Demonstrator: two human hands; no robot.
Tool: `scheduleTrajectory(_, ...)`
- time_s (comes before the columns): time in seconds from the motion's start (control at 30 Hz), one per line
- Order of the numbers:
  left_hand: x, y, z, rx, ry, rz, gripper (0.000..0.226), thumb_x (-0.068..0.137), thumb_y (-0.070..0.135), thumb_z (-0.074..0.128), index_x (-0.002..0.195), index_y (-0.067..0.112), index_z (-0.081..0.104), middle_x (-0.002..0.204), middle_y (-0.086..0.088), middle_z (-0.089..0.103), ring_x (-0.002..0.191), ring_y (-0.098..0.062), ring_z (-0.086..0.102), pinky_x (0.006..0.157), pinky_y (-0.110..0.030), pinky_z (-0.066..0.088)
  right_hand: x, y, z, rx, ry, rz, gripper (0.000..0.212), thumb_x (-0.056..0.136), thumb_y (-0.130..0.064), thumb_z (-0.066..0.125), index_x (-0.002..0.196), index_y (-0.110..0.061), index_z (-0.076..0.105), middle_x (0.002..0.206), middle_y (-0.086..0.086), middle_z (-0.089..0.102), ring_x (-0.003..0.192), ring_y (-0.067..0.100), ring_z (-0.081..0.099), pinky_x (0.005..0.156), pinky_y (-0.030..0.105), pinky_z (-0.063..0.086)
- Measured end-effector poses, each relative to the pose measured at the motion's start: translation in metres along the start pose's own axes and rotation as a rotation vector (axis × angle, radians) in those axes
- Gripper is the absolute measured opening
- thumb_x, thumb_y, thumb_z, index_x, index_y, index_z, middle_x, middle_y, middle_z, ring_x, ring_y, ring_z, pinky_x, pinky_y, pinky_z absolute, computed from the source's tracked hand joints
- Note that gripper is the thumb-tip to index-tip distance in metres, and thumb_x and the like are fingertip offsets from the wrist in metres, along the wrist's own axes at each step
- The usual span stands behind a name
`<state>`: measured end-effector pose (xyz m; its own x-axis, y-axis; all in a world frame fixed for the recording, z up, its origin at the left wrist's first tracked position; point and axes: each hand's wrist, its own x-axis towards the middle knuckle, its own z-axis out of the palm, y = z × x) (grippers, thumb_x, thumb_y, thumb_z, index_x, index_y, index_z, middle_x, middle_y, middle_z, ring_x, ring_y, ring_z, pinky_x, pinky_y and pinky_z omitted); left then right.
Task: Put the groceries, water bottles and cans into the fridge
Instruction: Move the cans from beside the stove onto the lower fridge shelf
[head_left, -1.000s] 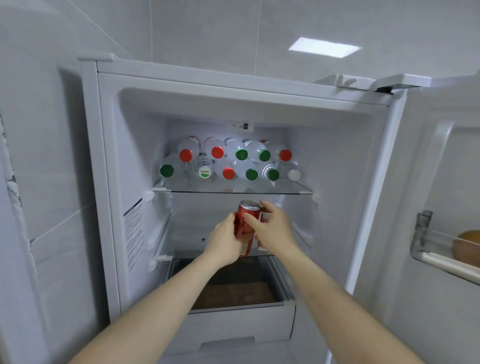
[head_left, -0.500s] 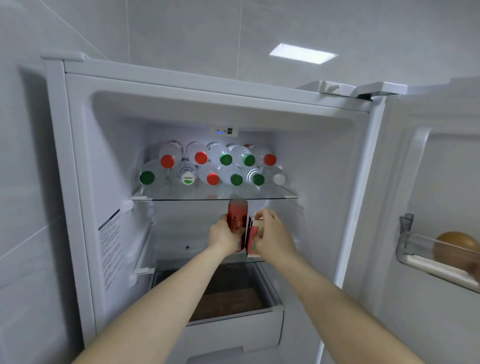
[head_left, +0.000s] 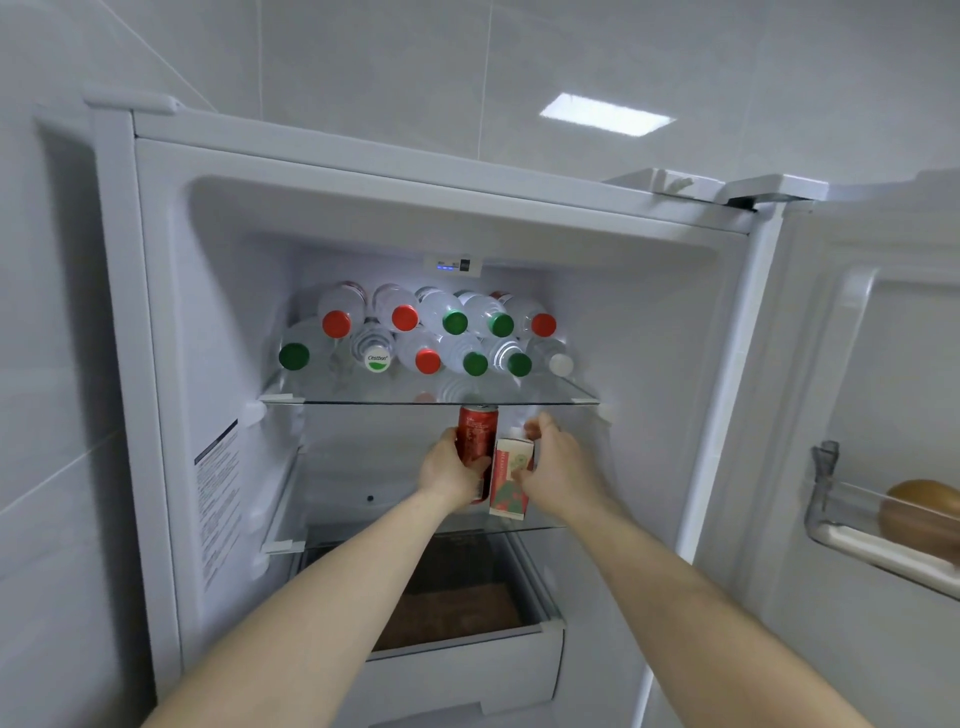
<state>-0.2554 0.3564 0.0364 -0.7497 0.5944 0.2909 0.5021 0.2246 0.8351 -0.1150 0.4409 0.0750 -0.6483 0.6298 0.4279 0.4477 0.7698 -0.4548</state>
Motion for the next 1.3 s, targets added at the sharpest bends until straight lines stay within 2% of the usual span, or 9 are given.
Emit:
scheduleTrajectory(0.1, 0.009, -0.003, 0.000, 0.003, 0.003, -0.029, 0.046, 0.095, 0.030, 0.068, 0.135, 0.018, 0.050, 0.130, -0.006, 0.064, 0.118, -0.029, 0.063, 0.089, -0.037, 0.050, -0.002, 0.000, 0.000, -0.082, 0.017, -0.016, 0.063, 0.086, -0.029, 0.078, 0.140, -0.029, 0.047, 0.132, -0.001, 0.053, 0.121, 0.022, 0.056, 0.096, 0.040, 0.054)
scheduleTrajectory(0.33, 0.028, -0.017, -0.012, 0.099, 0.050, -0.073, 0.052, 0.091, 0.031, 0.073, 0.134, 0.017, 0.050, 0.129, -0.009, 0.064, 0.115, -0.032, 0.064, 0.095, -0.046, 0.054, 0.005, -0.002, -0.002, 0.085, -0.029, 0.063, 0.043, 0.091, -0.019, 0.075, 0.119, -0.026, 0.043, 0.119, 0.002, 0.060, 0.102, 0.021, 0.067, 0.084, 0.041, 0.061)
scheduleTrajectory(0.57, 0.039, -0.019, -0.005, 0.045, 0.054, -0.064, 0.064, 0.087, 0.036, 0.076, 0.136, 0.015, 0.041, 0.134, -0.012, 0.058, 0.119, -0.035, 0.061, 0.097, -0.047, 0.053, 0.016, 0.013, -0.007, 0.004, -0.054, 0.124, 0.038, 0.098, -0.017, 0.064, 0.130, -0.023, 0.043, 0.118, 0.006, 0.063, 0.106, 0.027, 0.065, 0.090, 0.048, 0.058)
scheduleTrajectory(0.73, 0.039, -0.024, -0.008, 0.094, 0.143, -0.081, 0.057, 0.089, 0.033, 0.074, 0.132, 0.013, 0.044, 0.129, -0.013, 0.058, 0.114, -0.035, 0.062, 0.094, -0.045, 0.053, 0.015, 0.017, -0.009, 0.045, -0.090, 0.120, 0.062, 0.093, -0.009, 0.060, 0.149, -0.023, 0.038, 0.141, 0.010, 0.052, 0.122, 0.031, 0.057, 0.101, 0.042, 0.050)
scheduleTrajectory(0.9, 0.040, -0.035, -0.032, 0.107, 0.286, -0.178, 0.058, 0.088, 0.028, 0.077, 0.132, 0.009, 0.044, 0.131, -0.017, 0.057, 0.117, -0.038, 0.060, 0.096, -0.049, 0.053, -0.020, 0.001, -0.003, 0.047, 0.261, -0.025, 0.062, 0.084, -0.004, 0.068, 0.141, -0.022, 0.049, 0.144, 0.005, 0.046, 0.132, 0.028, 0.043, 0.108, 0.038, 0.038)
scheduleTrajectory(0.97, 0.039, -0.042, -0.047, 0.142, 0.328, -0.193, 0.059, 0.087, 0.028, 0.077, 0.132, 0.008, 0.045, 0.130, -0.018, 0.059, 0.118, -0.039, 0.060, 0.095, -0.048, 0.052, -0.037, -0.012, 0.008, 0.125, 0.354, -0.143, 0.055, 0.086, 0.000, 0.067, 0.132, -0.026, 0.055, 0.139, -0.003, 0.047, 0.129, 0.018, 0.042, 0.107, 0.032, 0.042)
scheduleTrajectory(1.07, 0.042, -0.055, -0.068, 0.238, 0.348, -0.208, 0.057, 0.088, 0.035, 0.075, 0.130, 0.010, 0.045, 0.127, -0.017, 0.062, 0.116, -0.038, 0.061, 0.093, -0.046, 0.052, -0.050, -0.027, 0.036, 0.186, 0.106, -0.231, 0.045, 0.095, -0.005, 0.064, 0.130, -0.032, 0.057, 0.140, -0.013, 0.046, 0.128, 0.008, 0.045, 0.105, 0.021, 0.043)
scheduleTrajectory(1.2, 0.048, -0.062, -0.080, 0.308, 0.357, -0.228, 0.054, 0.089, 0.038, 0.073, 0.127, 0.011, 0.047, 0.123, -0.016, 0.065, 0.112, -0.037, 0.063, 0.086, -0.042, 0.051, -0.045, -0.030, 0.074, 0.108, -0.269, -0.167, 0.045, 0.103, -0.026, 0.056, 0.147, -0.032, 0.047, 0.159, -0.008, 0.035, 0.144, 0.018, 0.037, 0.121, 0.036, 0.033)
scheduleTrajectory(1.3, 0.056, -0.067, -0.081, 0.311, 0.368, -0.239, 0.051, 0.089, 0.039, 0.073, 0.126, 0.011, 0.049, 0.122, -0.014, 0.065, 0.111, -0.035, 0.064, 0.084, -0.041, 0.050, -0.040, -0.030, 0.092, -0.009, -0.388, -0.124, 0.048, 0.107, -0.045, 0.040, 0.154, -0.033, 0.039, 0.167, -0.004, 0.025, 0.154, 0.023, 0.022, 0.128, 0.044, 0.015)
